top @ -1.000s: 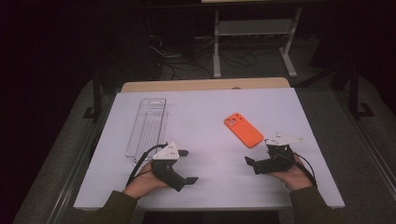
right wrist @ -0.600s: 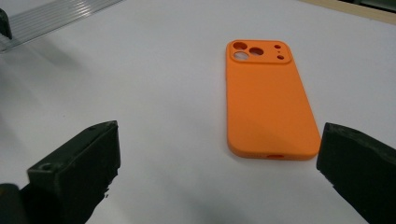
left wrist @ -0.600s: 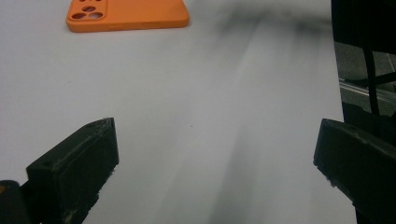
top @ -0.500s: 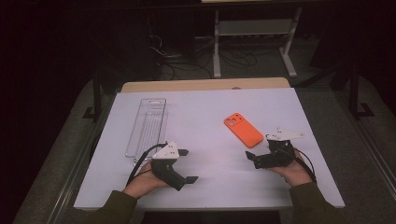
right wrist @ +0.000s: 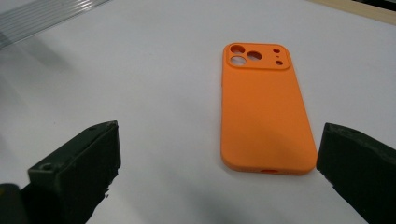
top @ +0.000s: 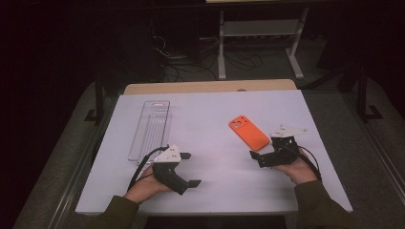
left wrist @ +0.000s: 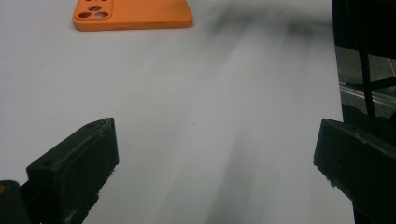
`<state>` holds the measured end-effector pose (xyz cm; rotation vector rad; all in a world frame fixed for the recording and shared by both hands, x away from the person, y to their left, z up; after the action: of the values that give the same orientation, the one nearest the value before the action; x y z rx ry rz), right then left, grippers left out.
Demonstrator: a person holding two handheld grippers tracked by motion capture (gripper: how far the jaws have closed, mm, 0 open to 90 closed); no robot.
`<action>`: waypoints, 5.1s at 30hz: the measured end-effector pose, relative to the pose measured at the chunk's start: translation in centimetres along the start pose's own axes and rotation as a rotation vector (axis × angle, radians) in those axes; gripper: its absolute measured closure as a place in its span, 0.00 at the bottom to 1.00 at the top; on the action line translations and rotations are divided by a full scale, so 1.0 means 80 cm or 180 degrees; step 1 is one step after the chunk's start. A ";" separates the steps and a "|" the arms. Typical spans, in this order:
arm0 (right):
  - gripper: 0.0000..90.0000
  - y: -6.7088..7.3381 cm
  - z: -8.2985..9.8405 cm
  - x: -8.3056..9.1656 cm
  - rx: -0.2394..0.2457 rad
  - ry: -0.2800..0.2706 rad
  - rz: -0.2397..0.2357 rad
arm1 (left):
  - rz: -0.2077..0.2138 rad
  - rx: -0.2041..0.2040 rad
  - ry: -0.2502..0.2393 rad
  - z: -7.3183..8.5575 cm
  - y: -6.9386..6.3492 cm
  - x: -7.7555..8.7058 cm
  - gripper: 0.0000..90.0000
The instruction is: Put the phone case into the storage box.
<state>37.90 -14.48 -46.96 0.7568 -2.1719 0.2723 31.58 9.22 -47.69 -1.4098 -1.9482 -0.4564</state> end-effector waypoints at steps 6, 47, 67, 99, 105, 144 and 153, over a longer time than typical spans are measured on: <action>0.00 -0.002 -0.002 -0.002 0.0025 0.0054 0.0059 | 0.0002 -0.0030 0.0011 -0.001 0.000 0.000 0.00; 0.01 -0.019 -0.039 -0.012 0.0093 0.0095 0.0005 | 0.0052 -0.0011 -0.0043 -0.003 -0.004 -0.001 0.00; 0.01 -0.033 -0.054 -0.029 0.0034 0.0170 -0.0049 | 0.0059 0.0002 -0.0015 -0.003 -0.004 0.000 0.00; 0.01 -0.056 -0.077 -0.051 -0.0037 0.0484 -0.0041 | 0.0074 -0.0016 -0.0023 -0.003 -0.005 0.001 0.00; 0.01 -0.058 -0.074 -0.058 -0.0018 0.0580 -0.0064 | 0.0079 -0.0003 -0.0030 -0.004 -0.006 0.001 0.00; 0.01 -0.064 -0.042 -0.100 -0.0020 0.1106 -0.0090 | 0.0094 -0.0010 -0.0033 -0.004 -0.007 0.001 0.00; 0.03 -0.065 -0.036 -0.106 -0.0033 0.1189 -0.0094 | 0.0103 -0.0016 -0.0027 -0.003 -0.007 0.001 0.00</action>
<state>47.06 -13.79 -51.80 0.6717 -1.8071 0.3565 31.14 8.90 -47.39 -1.4465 -1.9295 -0.4413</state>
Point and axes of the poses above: each handheld gripper's, and its own axes: x roughly backward along the jaws, z roughly out of its underside, y roughly to its left, the point moved 10 cm from there along -x, roughly forward along the jaws, and after that the axes turned 12 degrees about y, right-handed, at the moved point
